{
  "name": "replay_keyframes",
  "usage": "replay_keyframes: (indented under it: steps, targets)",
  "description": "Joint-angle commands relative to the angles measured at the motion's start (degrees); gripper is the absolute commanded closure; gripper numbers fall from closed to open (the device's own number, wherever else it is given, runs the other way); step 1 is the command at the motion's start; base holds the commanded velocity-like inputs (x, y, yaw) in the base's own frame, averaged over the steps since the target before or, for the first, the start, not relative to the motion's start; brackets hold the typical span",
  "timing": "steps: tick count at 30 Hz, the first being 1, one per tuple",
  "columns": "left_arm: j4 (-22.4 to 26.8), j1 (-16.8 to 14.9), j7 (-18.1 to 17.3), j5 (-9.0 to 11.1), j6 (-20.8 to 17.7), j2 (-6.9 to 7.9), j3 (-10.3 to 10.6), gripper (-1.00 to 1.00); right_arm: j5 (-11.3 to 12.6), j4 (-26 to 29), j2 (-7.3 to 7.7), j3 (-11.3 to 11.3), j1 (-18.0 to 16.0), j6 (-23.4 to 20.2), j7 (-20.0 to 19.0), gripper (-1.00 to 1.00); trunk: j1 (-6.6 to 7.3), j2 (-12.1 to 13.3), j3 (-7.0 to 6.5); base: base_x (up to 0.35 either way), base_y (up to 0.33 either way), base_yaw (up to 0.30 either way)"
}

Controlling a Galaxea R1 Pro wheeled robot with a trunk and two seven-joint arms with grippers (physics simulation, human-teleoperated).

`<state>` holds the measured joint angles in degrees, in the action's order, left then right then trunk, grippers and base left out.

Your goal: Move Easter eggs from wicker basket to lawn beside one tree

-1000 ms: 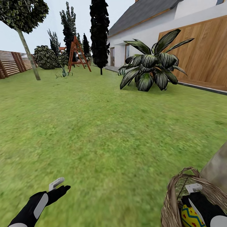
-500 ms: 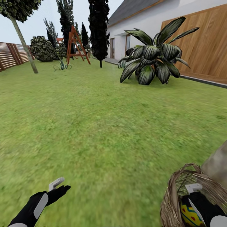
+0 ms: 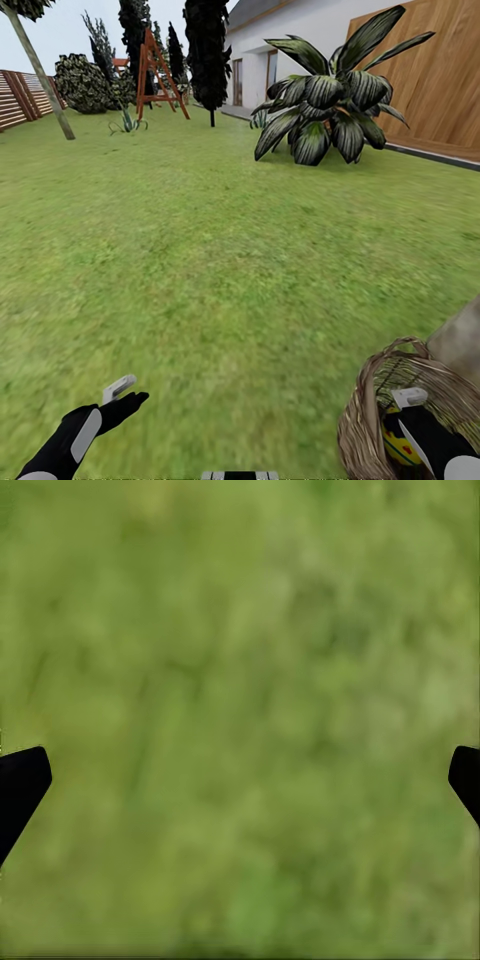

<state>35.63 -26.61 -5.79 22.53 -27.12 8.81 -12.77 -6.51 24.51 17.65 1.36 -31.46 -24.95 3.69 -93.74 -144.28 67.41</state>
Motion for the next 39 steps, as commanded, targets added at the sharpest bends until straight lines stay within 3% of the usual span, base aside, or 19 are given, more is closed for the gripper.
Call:
replay_keyframes:
  steps: [1,13,17,24,39]
  targets:
    - [0.1,0.0,-0.2,0.2,-0.4,-0.01,-0.3,-1.00,-0.5,0.1,0.02,0.1,0.0,-0.4,0.0,-1.00,-0.01,0.0,0.28,0.000,0.000,0.000]
    - [3.8,0.0,-0.2,0.3,-0.4,0.88,-0.8,-1.00,-0.5,0.1,0.02,0.1,0.0,-0.3,0.0,-1.00,-0.32,-0.2,2.93,0.000,0.000,0.000]
    - [5.0,0.0,-0.1,0.4,-0.4,1.92,-0.8,-1.00,-0.5,0.1,0.02,0.1,0.0,-0.3,0.0,-1.00,-0.42,-0.2,3.82,0.000,0.000,0.000]
    - [6.0,0.0,-0.1,0.5,-0.6,2.09,-0.9,-1.00,-0.6,0.1,0.17,0.1,0.0,-0.4,0.0,-1.00,-0.60,-0.3,5.37,0.000,0.000,0.000]
    - [5.5,0.0,-0.2,0.3,-0.5,1.73,-0.7,-1.00,-0.6,2.6,1.14,0.0,0.0,-0.3,0.0,-1.00,-0.60,-0.3,5.37,0.000,0.000,0.000]
